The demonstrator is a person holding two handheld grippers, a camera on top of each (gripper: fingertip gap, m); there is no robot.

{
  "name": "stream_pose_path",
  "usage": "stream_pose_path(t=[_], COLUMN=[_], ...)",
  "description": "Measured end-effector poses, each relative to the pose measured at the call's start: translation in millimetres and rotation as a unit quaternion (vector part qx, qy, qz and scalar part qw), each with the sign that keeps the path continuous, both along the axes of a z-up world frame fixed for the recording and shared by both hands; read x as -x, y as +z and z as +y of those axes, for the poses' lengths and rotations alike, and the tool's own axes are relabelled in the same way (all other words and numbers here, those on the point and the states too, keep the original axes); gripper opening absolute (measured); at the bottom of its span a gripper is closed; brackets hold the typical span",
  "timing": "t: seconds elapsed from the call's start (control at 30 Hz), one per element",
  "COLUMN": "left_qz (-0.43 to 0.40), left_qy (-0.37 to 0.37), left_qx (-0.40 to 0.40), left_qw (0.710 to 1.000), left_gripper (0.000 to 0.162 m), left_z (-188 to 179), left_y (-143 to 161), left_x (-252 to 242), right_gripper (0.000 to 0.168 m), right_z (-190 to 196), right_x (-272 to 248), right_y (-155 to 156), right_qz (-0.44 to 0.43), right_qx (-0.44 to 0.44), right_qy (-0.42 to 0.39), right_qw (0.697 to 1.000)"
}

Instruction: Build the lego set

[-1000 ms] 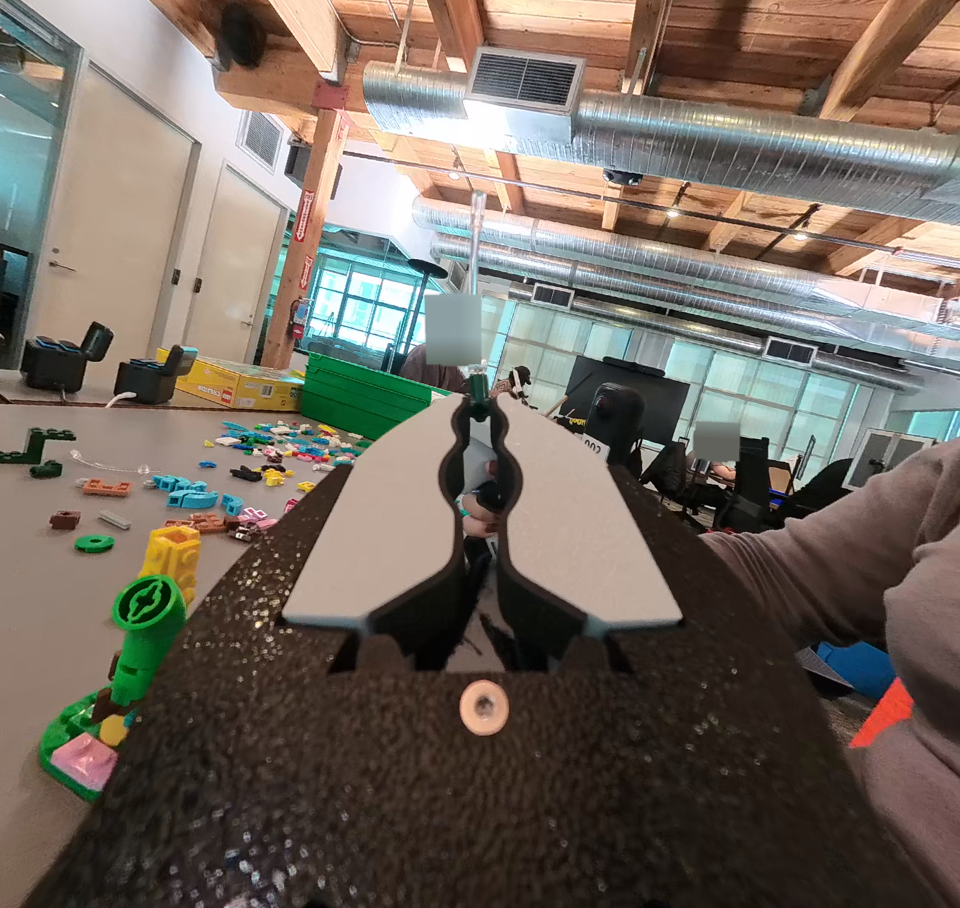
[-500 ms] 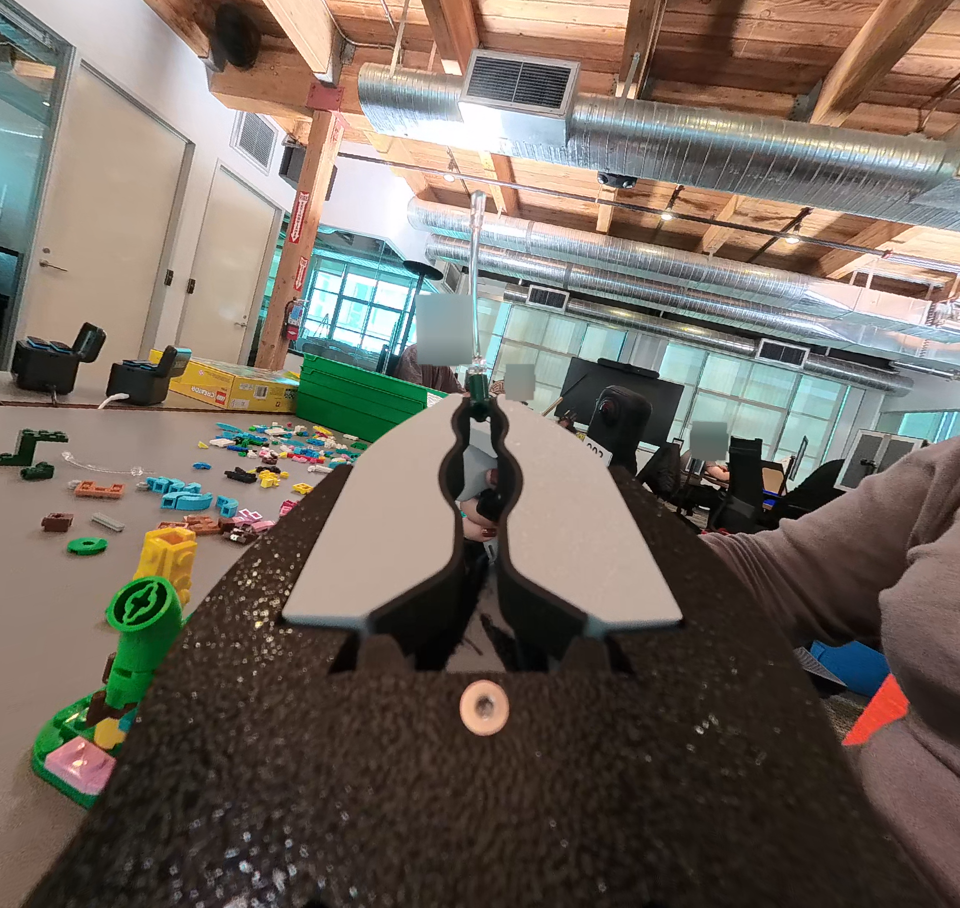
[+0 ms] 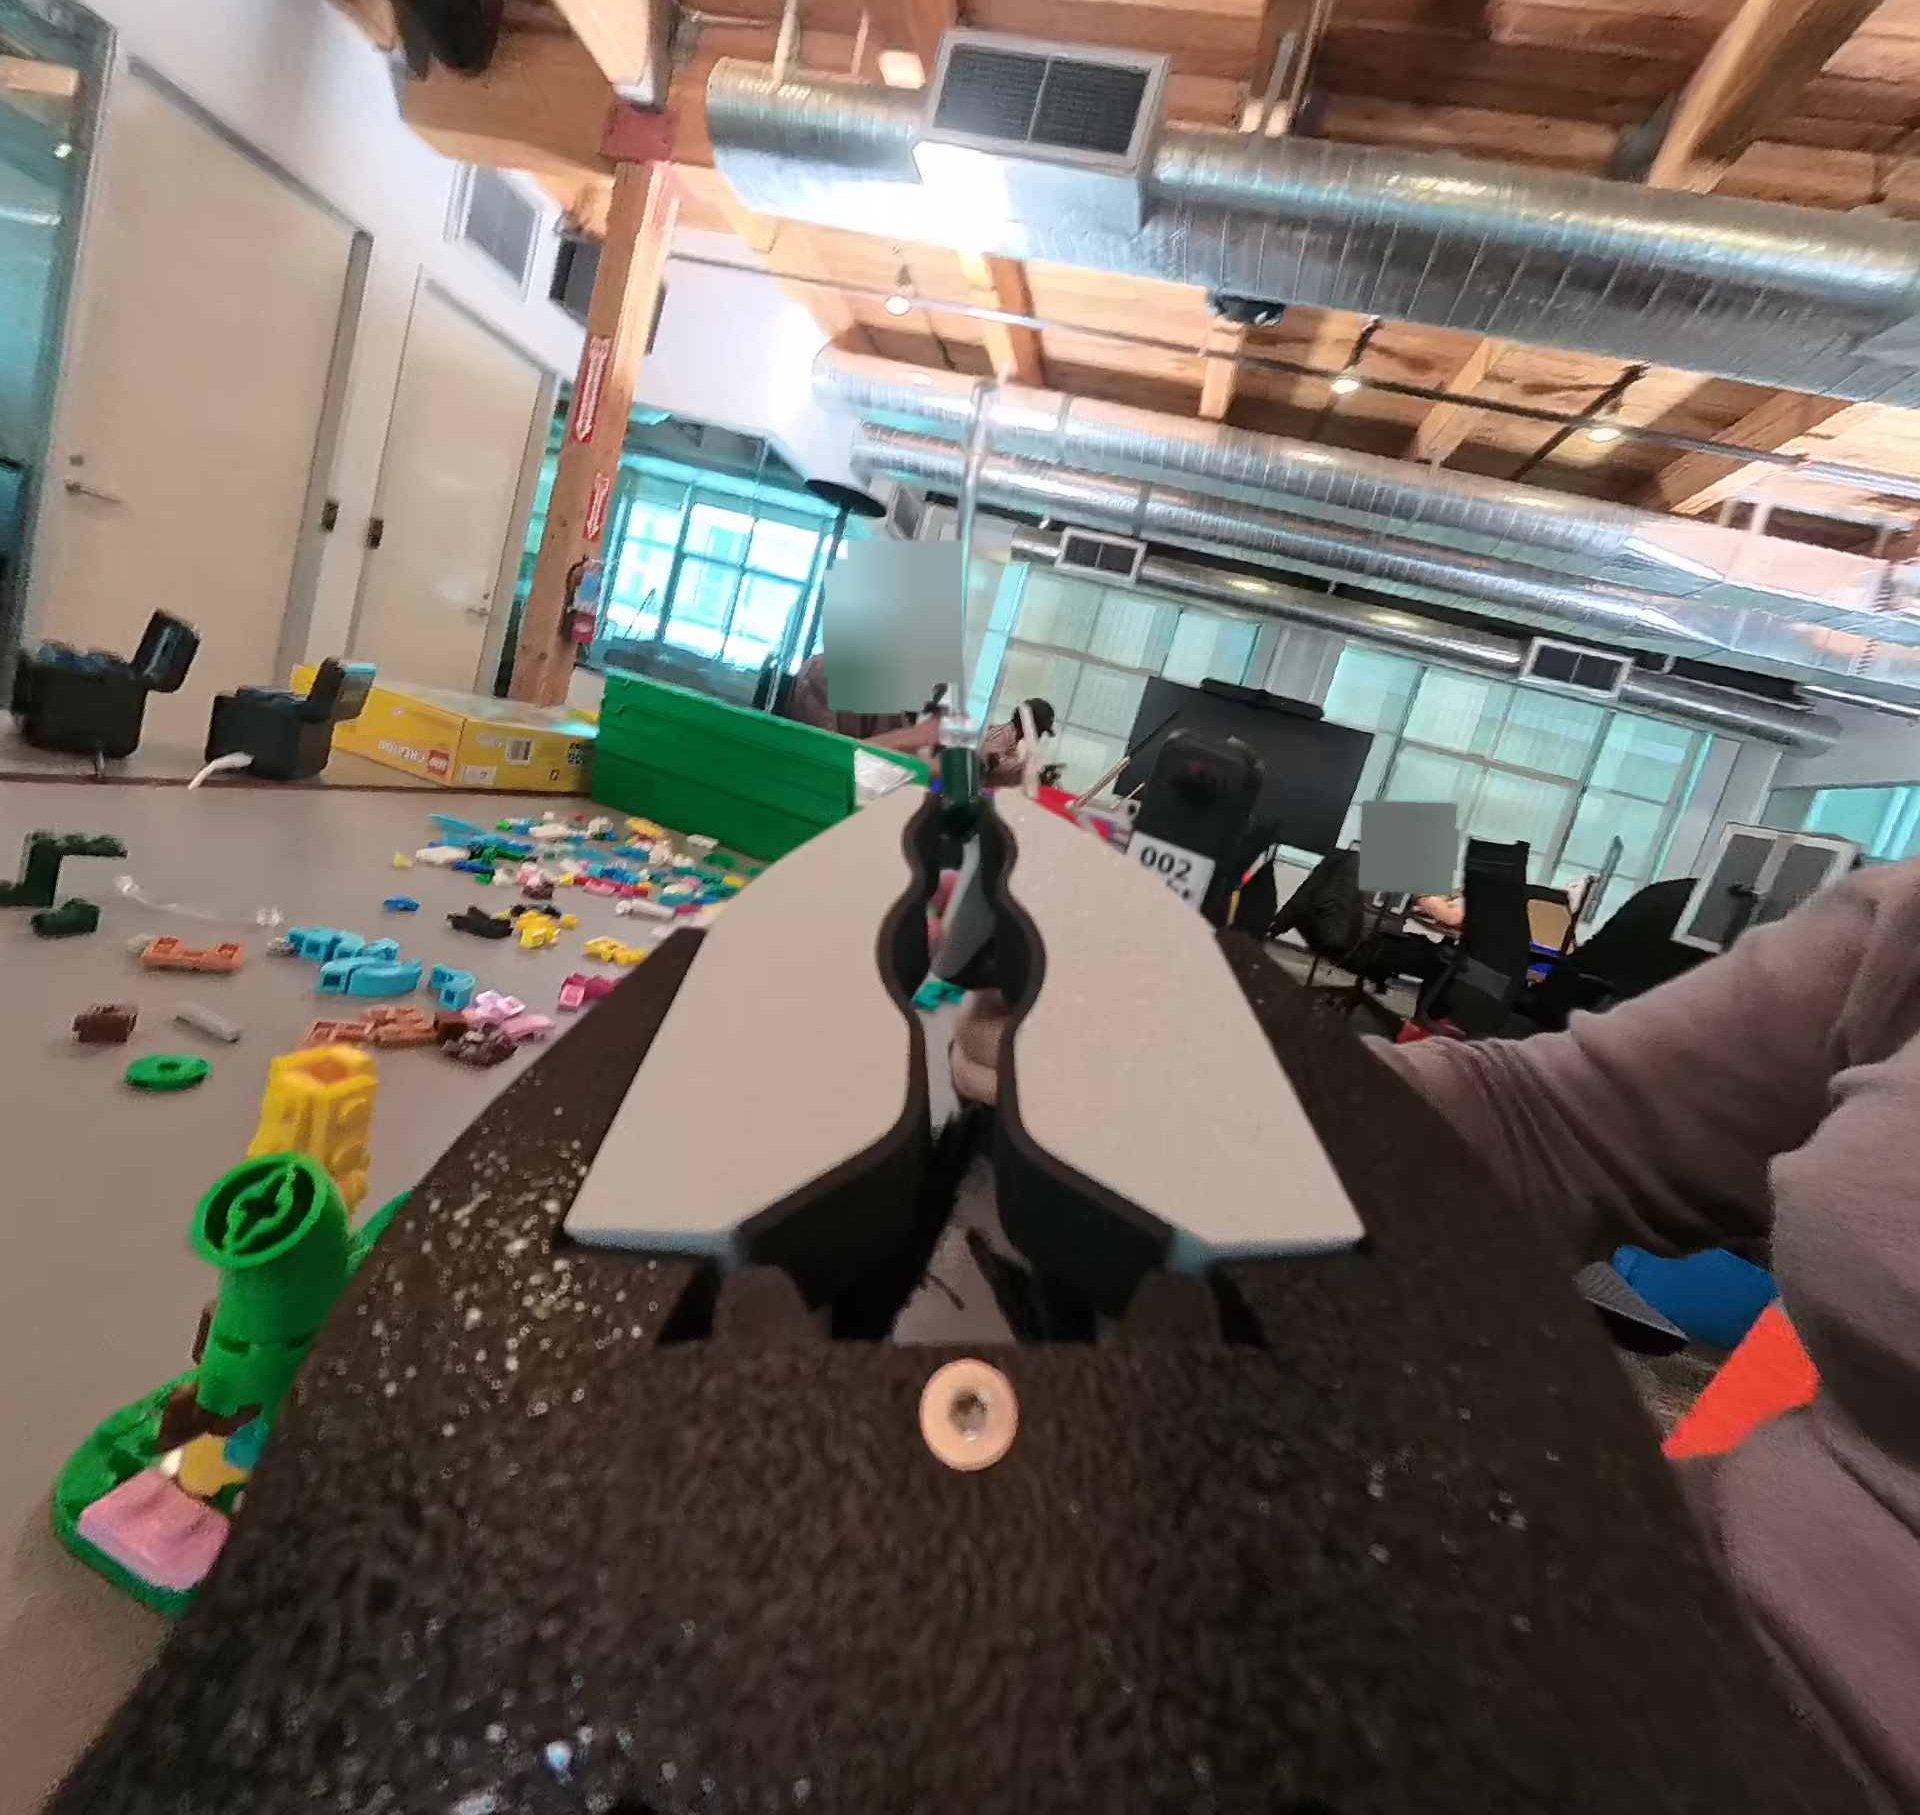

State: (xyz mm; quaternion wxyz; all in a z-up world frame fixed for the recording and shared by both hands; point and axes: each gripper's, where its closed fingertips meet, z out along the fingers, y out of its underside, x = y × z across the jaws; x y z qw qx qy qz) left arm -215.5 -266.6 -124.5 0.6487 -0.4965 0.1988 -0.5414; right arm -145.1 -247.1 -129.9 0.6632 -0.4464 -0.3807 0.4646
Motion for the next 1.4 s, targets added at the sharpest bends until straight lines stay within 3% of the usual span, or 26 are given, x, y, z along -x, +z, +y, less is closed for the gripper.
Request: stream_pose_path(t=[0.13, 0.33, 0.57, 0.73, 0.93, 1.07, 1.2, 1.4], left_qz=[0.083, 0.314, 0.384, 0.393, 0.384, 0.349, 0.356, 0.303], left_qy=[-0.003, -0.027, -0.060, -0.077, -0.078, -0.065, -0.045, -0.011], left_qx=[0.024, -0.020, -0.043, -0.036, -0.041, -0.045, -0.035, -0.068], left_qw=[0.996, 0.949, 0.920, 0.916, 0.919, 0.934, 0.933, 0.950], left_gripper=[0.006, 0.007, 0.007, 0.007, 0.007, 0.007, 0.029, 0.019], left_z=[5, -11, -23, -29, -32, -30, -24, -23], left_y=[-14, -54, -63, -70, -68, -59, -64, -48], left_x=[-18, -42, -49, -55, -57, -58, -59, -60], right_gripper=[0.019, 0.017, 0.019, 0.010, 0.005, 0.005, 0.005, 0.005], right_z=[-20, -20, -45, -48, -51, -51, -48, -48], right_x=[14, 14, 17, 23, 21, 19, 17, 19], right_y=[-3, -14, -42, -60, -59, -50, -39, -29], right_qz=[-0.022, -0.057, -0.198, -0.267, -0.263, -0.226, -0.183, -0.133], right_qx=[0.073, 0.093, 0.070, 0.029, 0.044, 0.067, 0.080, 0.094], right_qy=[0.125, 0.157, 0.214, 0.187, 0.207, 0.220, 0.220, 0.228], right_qw=[0.989, 0.982, 0.954, 0.945, 0.941, 0.947, 0.955, 0.960])
